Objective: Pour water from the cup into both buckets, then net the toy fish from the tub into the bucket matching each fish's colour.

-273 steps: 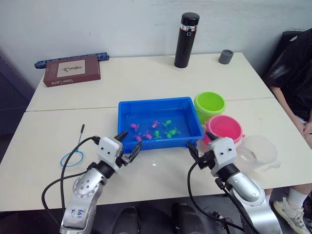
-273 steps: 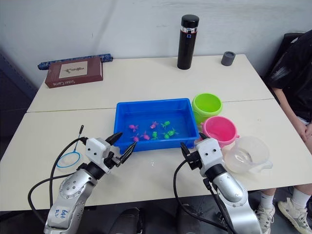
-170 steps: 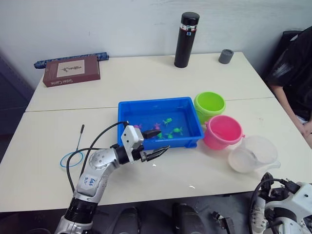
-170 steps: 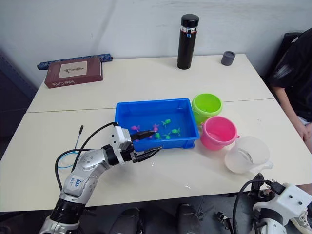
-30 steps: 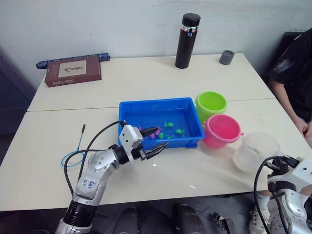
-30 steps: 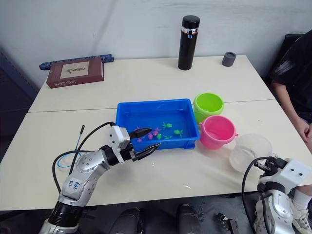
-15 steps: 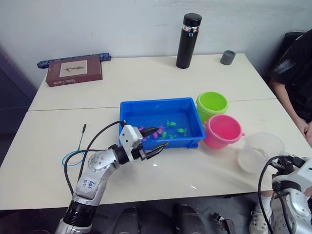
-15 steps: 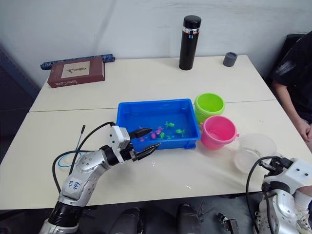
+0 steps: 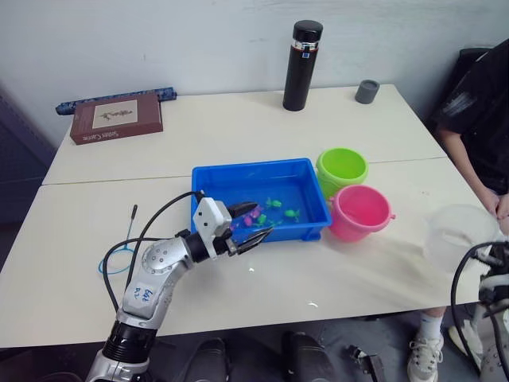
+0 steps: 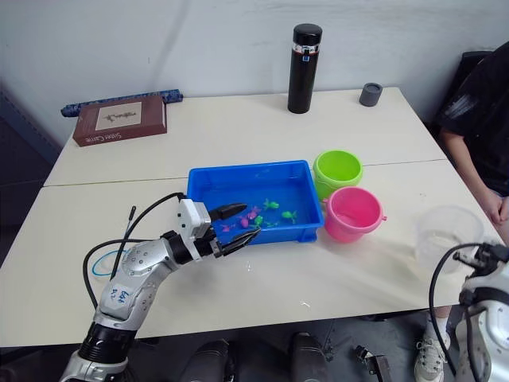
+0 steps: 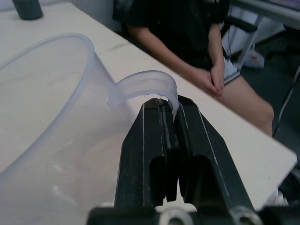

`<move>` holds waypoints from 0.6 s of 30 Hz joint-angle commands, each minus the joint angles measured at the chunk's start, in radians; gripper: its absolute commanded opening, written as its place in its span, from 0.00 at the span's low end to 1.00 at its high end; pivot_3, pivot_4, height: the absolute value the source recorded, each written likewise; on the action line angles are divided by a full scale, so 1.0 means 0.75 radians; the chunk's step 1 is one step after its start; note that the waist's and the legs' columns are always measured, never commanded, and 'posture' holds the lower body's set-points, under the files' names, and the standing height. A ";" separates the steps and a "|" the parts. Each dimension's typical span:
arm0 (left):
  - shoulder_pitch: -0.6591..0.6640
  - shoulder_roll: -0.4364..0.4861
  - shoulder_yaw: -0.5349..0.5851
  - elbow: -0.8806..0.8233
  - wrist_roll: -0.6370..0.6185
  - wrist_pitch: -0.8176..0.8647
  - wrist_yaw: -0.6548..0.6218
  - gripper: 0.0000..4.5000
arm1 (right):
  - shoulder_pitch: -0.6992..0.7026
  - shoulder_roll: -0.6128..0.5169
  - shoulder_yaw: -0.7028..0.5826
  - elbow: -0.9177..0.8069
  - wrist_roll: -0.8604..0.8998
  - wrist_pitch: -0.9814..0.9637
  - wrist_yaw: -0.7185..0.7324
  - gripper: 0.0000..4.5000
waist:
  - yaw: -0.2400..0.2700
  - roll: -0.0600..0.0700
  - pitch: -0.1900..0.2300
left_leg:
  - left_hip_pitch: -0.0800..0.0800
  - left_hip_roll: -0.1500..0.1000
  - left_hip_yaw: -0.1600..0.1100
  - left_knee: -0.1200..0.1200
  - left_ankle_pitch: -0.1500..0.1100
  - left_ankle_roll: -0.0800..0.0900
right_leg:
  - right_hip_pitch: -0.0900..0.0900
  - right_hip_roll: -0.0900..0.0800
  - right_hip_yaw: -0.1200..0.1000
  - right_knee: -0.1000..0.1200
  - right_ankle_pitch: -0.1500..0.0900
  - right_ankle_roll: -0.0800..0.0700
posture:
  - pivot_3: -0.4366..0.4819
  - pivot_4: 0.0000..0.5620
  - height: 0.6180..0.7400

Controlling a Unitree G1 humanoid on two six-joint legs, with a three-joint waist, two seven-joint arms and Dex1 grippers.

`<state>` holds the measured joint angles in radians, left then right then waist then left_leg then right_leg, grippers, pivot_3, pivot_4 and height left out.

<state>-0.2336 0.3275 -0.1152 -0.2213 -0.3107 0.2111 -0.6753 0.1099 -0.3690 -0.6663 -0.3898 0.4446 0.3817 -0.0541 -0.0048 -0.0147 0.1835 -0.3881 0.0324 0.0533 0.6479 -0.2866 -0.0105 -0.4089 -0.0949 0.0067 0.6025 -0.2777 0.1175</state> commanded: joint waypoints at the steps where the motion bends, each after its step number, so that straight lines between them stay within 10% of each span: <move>1: -0.022 0.006 0.017 -0.044 -0.034 0.023 -0.010 0.77 | -0.038 -0.068 0.023 -0.081 -0.036 -0.003 0.031 0.01 | 0.001 0.000 0.000 | 0.000 0.000 0.000 0.000 0.000 0.000 | 0.000 0.000 0.000 0.000 0.000 0.000 | 0.48 0.27 1.00; 18: -0.005 0.003 0.004 -0.089 -0.041 0.078 -0.024 0.77 | -0.160 -0.343 0.248 -0.007 -0.369 -0.147 0.261 0.01 | 0.004 0.000 0.000 | -0.002 -0.001 0.000 0.000 0.001 0.000 | 0.000 0.000 0.000 -0.002 0.001 0.003 | 0.48 0.27 1.00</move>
<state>-0.2438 0.3295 -0.1169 -0.2386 -0.3281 0.2787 -0.6926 0.0059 -0.6010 -0.4726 -0.3794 0.1957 0.3171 0.1341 -0.0020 -0.0147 0.1835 -0.3895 0.0315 0.0534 0.6482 -0.2861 -0.0104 -0.4089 -0.0949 0.0070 0.6008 -0.2766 0.1194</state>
